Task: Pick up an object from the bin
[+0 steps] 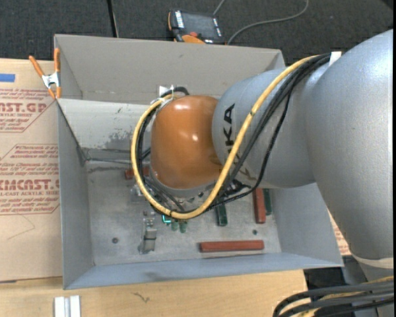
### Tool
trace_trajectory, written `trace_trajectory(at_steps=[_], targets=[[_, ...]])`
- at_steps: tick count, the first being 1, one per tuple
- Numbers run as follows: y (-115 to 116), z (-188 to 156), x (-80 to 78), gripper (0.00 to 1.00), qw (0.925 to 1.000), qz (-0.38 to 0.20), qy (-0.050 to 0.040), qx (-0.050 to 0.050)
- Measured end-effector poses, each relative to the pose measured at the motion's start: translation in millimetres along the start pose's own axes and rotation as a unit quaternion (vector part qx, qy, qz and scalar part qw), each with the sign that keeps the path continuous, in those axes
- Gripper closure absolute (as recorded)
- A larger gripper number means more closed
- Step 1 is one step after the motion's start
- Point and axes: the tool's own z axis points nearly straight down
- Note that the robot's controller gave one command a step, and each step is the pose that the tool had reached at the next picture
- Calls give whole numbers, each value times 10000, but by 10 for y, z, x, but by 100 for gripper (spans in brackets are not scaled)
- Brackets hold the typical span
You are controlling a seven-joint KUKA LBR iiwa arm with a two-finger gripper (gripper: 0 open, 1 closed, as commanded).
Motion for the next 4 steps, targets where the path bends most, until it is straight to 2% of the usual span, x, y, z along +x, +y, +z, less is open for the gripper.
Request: trace_trajectory(at_steps=[1,2,3,4], targets=[[-117,-884,-213,0,9972,-747,-83,-8],[-1098,-398,-535,0,9999,-137,-34,12],[-1148,903,-825,0,9997,-234,-17,-7],[-1146,854,-842,100,9997,-233,-39,-11]])
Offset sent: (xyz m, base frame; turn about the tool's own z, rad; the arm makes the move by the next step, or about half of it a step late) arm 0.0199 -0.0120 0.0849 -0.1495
